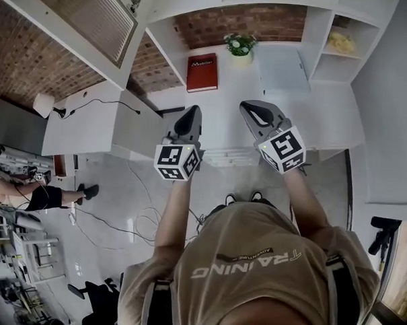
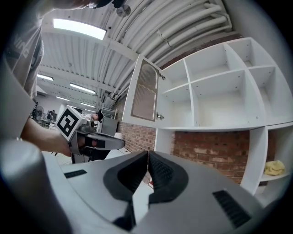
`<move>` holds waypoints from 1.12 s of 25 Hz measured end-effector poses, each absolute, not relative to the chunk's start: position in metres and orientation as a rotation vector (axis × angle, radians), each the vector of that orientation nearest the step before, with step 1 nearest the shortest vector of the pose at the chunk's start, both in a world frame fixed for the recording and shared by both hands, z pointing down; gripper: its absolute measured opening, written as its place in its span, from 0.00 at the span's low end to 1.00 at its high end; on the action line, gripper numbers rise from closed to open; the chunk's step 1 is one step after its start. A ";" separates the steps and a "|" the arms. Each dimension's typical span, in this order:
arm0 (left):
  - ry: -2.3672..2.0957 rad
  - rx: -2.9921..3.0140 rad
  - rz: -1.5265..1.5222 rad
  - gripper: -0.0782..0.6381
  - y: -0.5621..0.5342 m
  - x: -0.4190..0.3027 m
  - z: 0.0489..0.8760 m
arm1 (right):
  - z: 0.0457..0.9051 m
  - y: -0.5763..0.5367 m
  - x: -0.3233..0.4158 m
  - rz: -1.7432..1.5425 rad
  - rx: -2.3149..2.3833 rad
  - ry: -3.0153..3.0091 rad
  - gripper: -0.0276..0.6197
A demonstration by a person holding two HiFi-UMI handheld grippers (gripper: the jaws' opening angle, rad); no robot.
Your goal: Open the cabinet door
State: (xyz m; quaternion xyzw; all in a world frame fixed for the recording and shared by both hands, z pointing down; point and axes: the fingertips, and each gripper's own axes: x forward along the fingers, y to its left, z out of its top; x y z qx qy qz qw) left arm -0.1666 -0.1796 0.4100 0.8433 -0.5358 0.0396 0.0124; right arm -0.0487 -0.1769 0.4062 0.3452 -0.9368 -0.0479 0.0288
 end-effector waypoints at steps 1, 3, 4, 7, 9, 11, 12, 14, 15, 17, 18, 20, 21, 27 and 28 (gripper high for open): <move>-1.657 2.635 0.121 0.12 -0.178 -0.167 0.410 | 0.405 -0.176 -0.051 -0.156 1.066 -2.888 0.06; -1.636 2.648 0.118 0.12 -0.176 -0.170 0.410 | 0.401 -0.173 -0.057 -0.171 1.068 -2.880 0.06; -1.630 2.653 0.114 0.12 -0.175 -0.172 0.409 | 0.399 -0.172 -0.060 -0.180 1.069 -2.874 0.06; -1.623 2.677 0.098 0.12 -0.170 -0.175 0.405 | 0.396 -0.169 -0.065 -0.199 1.075 -2.857 0.06; -1.620 2.693 0.092 0.12 -0.168 -0.177 0.403 | 0.395 -0.168 -0.069 -0.200 1.080 -2.855 0.06; -1.611 2.702 0.084 0.12 -0.166 -0.180 0.401 | 0.394 -0.165 -0.072 -0.201 1.088 -2.855 0.06; -1.607 2.706 0.083 0.12 -0.165 -0.182 0.400 | 0.394 -0.164 -0.074 -0.201 1.092 -2.854 0.06; -1.599 2.712 0.085 0.12 -0.164 -0.187 0.399 | 0.392 -0.162 -0.078 -0.195 1.101 -2.853 0.06; -1.596 2.713 0.084 0.12 -0.163 -0.190 0.399 | 0.391 -0.161 -0.080 -0.193 1.106 -2.853 0.06; -1.588 2.715 0.078 0.12 -0.162 -0.193 0.398 | 0.389 -0.159 -0.081 -0.196 1.117 -2.849 0.06; -1.584 2.716 0.073 0.12 -0.162 -0.193 0.398 | 0.389 -0.158 -0.081 -0.197 1.121 -2.846 0.06; -1.579 2.720 0.063 0.12 -0.162 -0.192 0.397 | 0.390 -0.157 -0.080 -0.196 1.124 -2.837 0.06; -1.577 2.721 0.057 0.12 -0.161 -0.191 0.397 | 0.391 -0.157 -0.079 -0.195 1.124 -2.834 0.06; -1.575 2.724 0.039 0.12 -0.158 -0.196 0.394 | 0.391 -0.156 -0.082 -0.215 1.118 -2.823 0.06; -1.577 2.723 0.040 0.12 -0.159 -0.198 0.394 | 0.390 -0.157 -0.084 -0.220 1.120 -2.824 0.06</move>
